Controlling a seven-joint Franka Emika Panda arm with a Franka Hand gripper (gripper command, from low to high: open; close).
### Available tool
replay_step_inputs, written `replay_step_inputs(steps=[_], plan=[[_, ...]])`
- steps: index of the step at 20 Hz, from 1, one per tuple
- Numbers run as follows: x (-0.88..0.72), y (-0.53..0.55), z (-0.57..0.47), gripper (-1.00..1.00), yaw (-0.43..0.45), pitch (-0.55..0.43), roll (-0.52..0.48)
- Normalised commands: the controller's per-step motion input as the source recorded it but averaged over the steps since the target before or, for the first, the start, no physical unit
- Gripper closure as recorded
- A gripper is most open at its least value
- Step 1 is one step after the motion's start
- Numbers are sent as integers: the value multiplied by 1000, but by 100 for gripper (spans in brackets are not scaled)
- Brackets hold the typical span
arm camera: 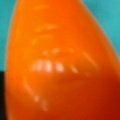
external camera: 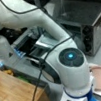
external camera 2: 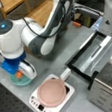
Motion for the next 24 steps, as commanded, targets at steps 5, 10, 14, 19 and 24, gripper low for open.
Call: replay_step_inputs(steps=[5,10,14,19,24], plan=[[139,165,209,100,-22,132,83],[125,139,119,100,-78,127,76],[115,97,93,100,-201,110,75],[108,219,104,100,-199,88,63],[64,350,123,100,-142,111,20]])
